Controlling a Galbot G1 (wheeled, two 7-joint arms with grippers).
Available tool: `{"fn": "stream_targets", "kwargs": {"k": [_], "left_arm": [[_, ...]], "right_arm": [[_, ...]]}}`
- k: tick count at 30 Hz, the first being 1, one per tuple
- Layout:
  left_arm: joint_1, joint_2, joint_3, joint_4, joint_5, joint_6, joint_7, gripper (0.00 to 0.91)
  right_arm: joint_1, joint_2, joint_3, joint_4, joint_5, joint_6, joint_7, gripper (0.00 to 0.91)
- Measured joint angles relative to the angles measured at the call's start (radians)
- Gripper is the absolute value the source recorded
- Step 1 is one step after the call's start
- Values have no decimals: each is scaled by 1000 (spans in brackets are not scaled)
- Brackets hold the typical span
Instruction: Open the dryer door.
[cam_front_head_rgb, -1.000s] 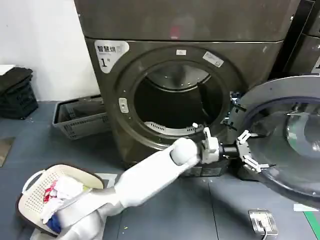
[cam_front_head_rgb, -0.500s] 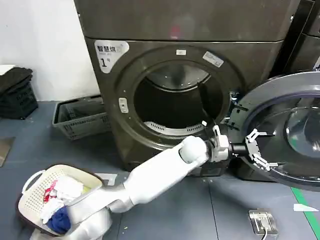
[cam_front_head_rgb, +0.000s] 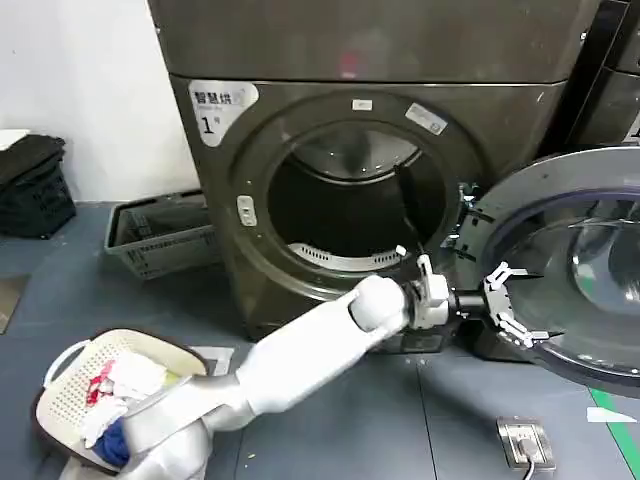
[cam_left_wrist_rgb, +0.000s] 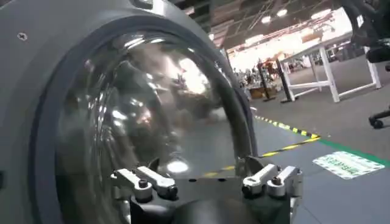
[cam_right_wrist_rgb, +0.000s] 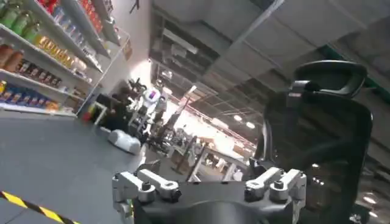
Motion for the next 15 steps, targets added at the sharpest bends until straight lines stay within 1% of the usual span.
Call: {"fn": "stream_targets", "kwargs": {"k": [7,15], "left_arm": [[32,62,-13,-91,-12,40,-5,907],[91,189,-55,-267,-47,87,-16,907]], "right_arm": [[8,0,-18,14,0,-3,-8,907],[9,0,-48,35,2,-21,-14,907]]}}
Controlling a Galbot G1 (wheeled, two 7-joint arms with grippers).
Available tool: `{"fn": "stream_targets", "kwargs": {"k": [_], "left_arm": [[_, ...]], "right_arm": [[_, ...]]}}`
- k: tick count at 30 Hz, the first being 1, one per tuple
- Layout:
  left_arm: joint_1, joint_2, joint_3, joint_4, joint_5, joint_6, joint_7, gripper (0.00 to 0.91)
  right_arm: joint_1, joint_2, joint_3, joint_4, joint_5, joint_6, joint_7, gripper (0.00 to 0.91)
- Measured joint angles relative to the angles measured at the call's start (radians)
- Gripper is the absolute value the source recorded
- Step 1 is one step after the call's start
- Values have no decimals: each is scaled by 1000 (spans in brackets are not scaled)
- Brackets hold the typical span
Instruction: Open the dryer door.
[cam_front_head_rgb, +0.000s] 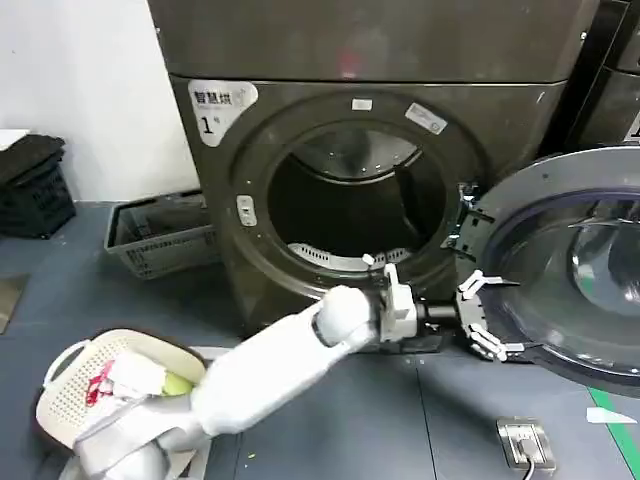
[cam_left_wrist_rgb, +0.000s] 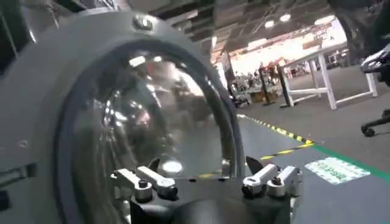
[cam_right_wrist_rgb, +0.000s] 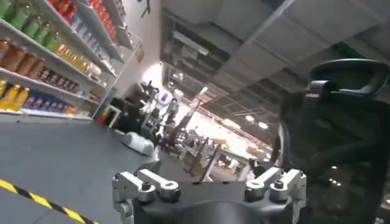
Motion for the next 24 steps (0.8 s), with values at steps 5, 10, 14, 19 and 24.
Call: {"fn": "stream_targets", "kwargs": {"k": [5,10,14,19,24], "left_arm": [[43,94,-38,-102,4,37,-21,907],[102,199,-83,-194,3,39,-23,907],[169,299,-146,-270,-8,35,-24,907],[272,437,-256,-366,-36,52,-42,907],[406,544,-406,-449,-70,77,-65,907]], "right_arm": [[0,0,-19,16,6,-2,-1,907],[5,0,-38,27,7,-5,-2,907],[17,0,-58,25,6,-10,-5,907],[30,0,-81,18,7,-8,-8,907],[41,0,-104,-1,12,-4,-14,907]]}}
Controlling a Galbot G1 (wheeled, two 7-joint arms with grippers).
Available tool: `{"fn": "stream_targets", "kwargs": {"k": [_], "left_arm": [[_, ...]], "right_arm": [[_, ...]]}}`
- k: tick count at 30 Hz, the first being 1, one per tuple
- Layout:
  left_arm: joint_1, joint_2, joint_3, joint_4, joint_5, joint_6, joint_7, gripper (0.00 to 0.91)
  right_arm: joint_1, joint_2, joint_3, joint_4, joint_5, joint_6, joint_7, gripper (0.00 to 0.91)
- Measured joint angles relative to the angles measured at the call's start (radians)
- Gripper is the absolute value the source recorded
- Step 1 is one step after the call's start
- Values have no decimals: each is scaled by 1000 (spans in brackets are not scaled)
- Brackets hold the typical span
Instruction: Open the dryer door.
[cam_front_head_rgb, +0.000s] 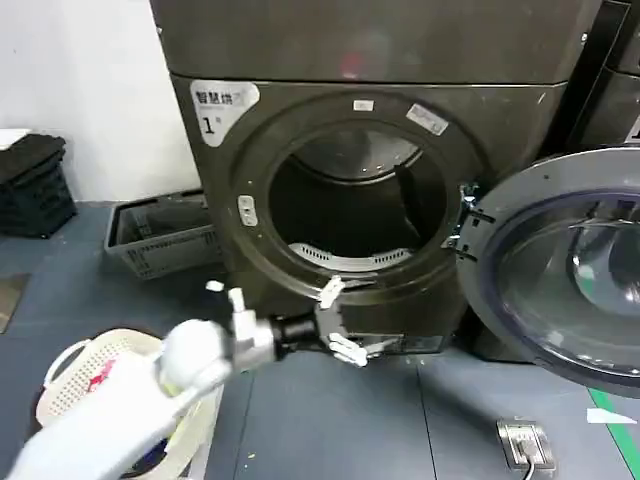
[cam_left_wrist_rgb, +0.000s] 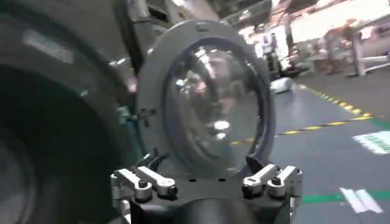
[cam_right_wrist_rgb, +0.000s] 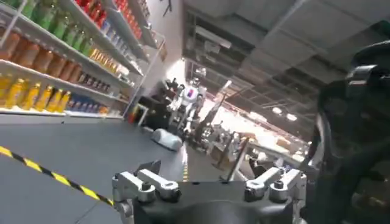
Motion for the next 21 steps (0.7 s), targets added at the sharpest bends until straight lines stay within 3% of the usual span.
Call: {"fn": "stream_targets", "kwargs": {"k": [5,12,21], "left_arm": [[172,76,-158,-61,-21,22,-51,907],[397,118,-385,-119,-134,124,-152,907],[577,109,-620,-151,-313,333,-365,907]], "right_arm": [[9,0,-20,-25,4,4,-5,907],[17,-5,-39,-59,14,-1,-22,907],[37,-75,-66,-95,13,-7,-34,907]]}}
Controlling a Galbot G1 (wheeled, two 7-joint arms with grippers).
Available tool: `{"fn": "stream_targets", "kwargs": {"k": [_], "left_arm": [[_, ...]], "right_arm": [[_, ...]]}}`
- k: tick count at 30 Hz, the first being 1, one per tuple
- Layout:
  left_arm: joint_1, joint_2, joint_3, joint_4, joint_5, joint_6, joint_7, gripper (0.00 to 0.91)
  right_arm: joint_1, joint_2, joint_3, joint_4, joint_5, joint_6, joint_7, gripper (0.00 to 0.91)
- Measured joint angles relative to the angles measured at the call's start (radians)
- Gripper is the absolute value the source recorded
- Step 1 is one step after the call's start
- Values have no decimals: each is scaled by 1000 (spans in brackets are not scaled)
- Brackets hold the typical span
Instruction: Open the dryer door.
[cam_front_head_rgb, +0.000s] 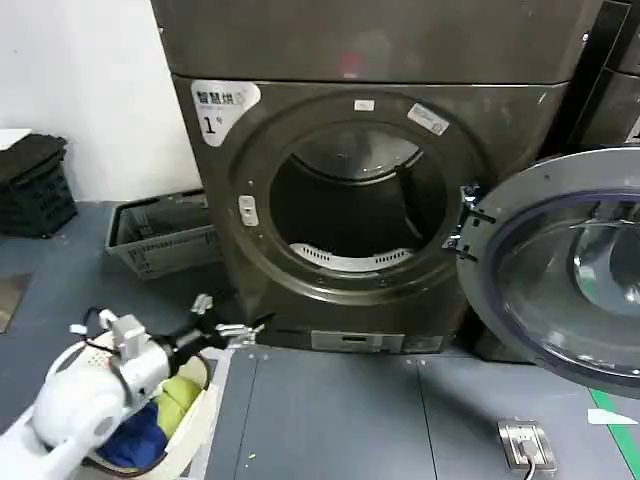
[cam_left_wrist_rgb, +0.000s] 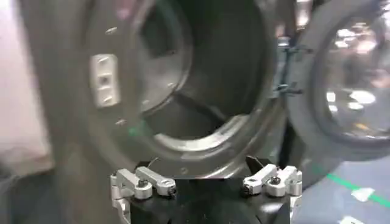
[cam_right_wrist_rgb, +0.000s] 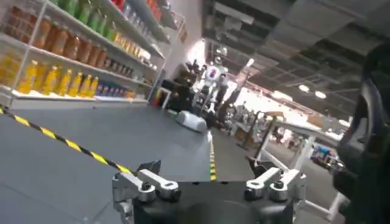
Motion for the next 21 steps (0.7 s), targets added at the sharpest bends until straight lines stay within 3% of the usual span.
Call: {"fn": "stream_targets", "kwargs": {"k": [11,21], "left_arm": [[180,-39,-210,-80,-281,303,-295,907],[254,-24,-343,-92,-565,312,-507,907]], "right_arm": [[8,-11,-10,-6,-1,8,-1,907],[8,-13,-7,-12,12,10,-14,907]]}}
